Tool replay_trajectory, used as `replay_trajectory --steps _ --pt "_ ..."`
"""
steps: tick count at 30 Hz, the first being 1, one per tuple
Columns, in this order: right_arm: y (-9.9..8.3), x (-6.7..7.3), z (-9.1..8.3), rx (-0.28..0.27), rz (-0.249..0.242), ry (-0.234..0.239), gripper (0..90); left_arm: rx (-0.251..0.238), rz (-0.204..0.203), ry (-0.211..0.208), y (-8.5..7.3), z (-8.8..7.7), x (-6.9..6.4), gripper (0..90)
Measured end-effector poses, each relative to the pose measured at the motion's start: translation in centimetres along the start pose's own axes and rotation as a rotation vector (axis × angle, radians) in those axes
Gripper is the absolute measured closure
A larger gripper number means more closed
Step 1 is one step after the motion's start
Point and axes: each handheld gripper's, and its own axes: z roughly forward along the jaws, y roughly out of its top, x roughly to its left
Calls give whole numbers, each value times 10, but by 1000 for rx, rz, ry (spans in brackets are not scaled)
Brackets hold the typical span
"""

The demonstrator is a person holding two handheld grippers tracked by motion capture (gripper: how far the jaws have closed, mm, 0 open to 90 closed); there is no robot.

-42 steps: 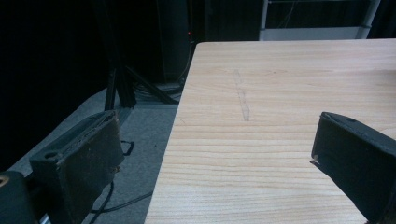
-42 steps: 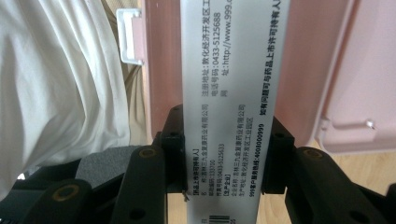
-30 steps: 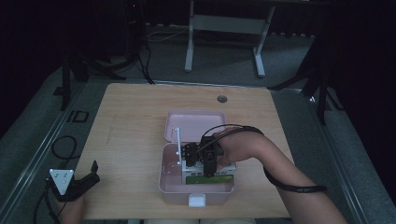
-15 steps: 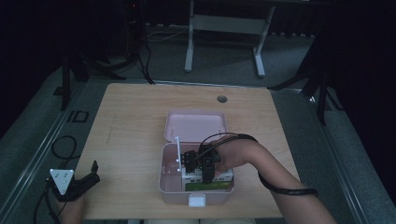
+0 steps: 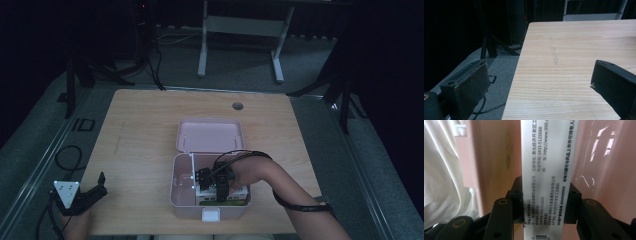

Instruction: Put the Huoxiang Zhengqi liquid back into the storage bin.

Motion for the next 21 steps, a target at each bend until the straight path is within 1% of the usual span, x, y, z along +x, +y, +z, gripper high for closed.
replay_trajectory --steps 4,5,9,11,14,17,21 --pt "1 -1 5 5 -2 10 617 -1 -4 0 0 0 0 21" --pt "2 -1 9 8 -7 12 616 -1 -4 -1 0 0 0 21" --pt "2 0 16 -1 1 25 616 2 -2 -1 0 0 0 21" --pt "2 0 20 1 -3 30 616 1 -2 0 0 0 0 21" --pt "3 -1 27 10 -1 31 616 1 0 4 0 0 0 21" --pt "2 -3 30 1 13 26 616 1 -1 3 0 0 0 21" --pt "2 -4 31 -2 7 24 615 2 0 2 0 0 0 21"
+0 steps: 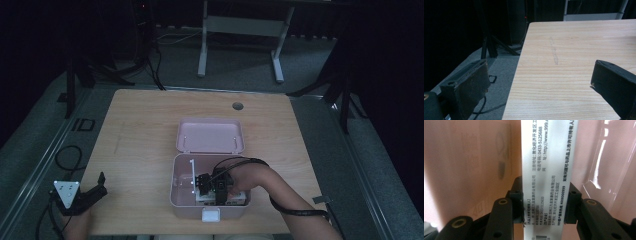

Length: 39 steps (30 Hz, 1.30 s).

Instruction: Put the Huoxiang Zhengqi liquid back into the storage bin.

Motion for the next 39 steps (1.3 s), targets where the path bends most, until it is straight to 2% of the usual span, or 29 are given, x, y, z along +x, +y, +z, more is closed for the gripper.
replay_trajectory --steps 6,10,14,15,18,23,28,30,32,33,35,37,38,39 --pt "-1 0 -1 4 -6 5 578 -1 -1 -1 0 0 0 21" --pt "-5 0 -12 -22 -8 -1 490 -1 -1 0 0 0 0 21" --pt "-9 0 -23 -38 8 -25 458 -2 -2 -1 0 0 0 21" --pt "-12 -1 -32 -57 26 -36 436 -2 1 1 0 0 0 22" --pt "-19 -1 -46 -98 40 -48 428 -2 1 1 0 0 0 22" --pt "-38 -1 -72 -206 72 -73 311 0 0 1 0 0 0 22" --pt "-59 -2 -86 -312 102 -76 201 -1 0 3 0 0 0 21" --pt "-67 -4 -89 -354 108 -100 182 -1 2 3 0 0 0 21" --pt "-78 -5 -91 -397 104 -141 121 1 2 3 0 0 0 22" --pt "-81 -6 -91 -408 102 -142 135 0 2 3 0 0 0 21" --pt "-93 -9 -92 -438 129 -145 129 -1 3 4 0 0 -1 21" --pt "-97 -10 -92 -446 135 -152 129 -1 3 4 0 0 -1 22" --pt "-110 -10 -90 -468 146 -174 129 -1 3 4 0 0 -1 21" --pt "-116 -10 -89 -483 145 -183 129 -1 3 4 0 0 -1 21"
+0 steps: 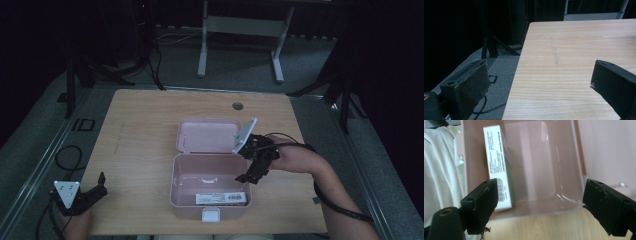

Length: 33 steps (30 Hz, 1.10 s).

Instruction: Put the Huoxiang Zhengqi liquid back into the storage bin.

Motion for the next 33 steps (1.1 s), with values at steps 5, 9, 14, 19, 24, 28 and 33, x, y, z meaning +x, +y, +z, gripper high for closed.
replay_trajectory --steps 5,9,14,19,24,28,33 --pt "-28 -6 -6 -63 50 -22 129 2 1 0 0 0 0 21" --pt "-48 -12 -9 -97 86 -51 129 2 2 1 0 0 0 21" --pt "-76 -22 -12 -165 173 -100 129 2 3 -1 0 0 0 22" --pt "-107 -32 4 -207 256 -125 130 2 4 -1 0 0 0 21" --pt "-136 -39 29 -227 336 -169 129 1 3 -1 0 0 0 21" --pt "-160 -44 49 -308 431 -234 127 1 3 -1 0 0 0 21" --pt "-184 -49 70 -421 551 -291 127 2 5 -3 0 0 0 22"
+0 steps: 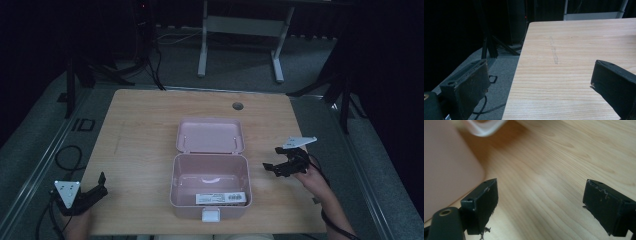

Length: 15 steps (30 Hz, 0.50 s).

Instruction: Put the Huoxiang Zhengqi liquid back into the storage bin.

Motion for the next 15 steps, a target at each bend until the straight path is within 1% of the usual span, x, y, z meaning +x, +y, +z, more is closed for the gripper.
replay_trajectory --steps 2,3,5,6,7,9,11,13,15 --pt "-10 -3 4 -46 29 -40 127 -1 0 0 0 0 0 22" --pt "-14 -5 6 -57 50 -49 127 -2 -2 0 0 0 0 21" --pt "-23 -6 8 -93 63 -105 127 -2 -1 -1 0 0 0 22" --pt "-26 -7 8 -102 74 -125 127 -2 -2 -2 0 0 0 21" --pt "-26 -7 8 -102 74 -125 127 -2 -2 -2 0 0 0 22" --pt "-37 -9 9 -122 99 -165 126 -3 -2 -2 0 0 0 21" --pt "-44 -10 10 -137 114 -195 127 -2 -1 -3 0 0 0 21" --pt "-49 -10 10 -148 129 -214 127 -2 -1 -4 0 0 0 21" --pt "-54 -9 9 -171 140 -264 127 -2 -1 -4 0 0 0 21"
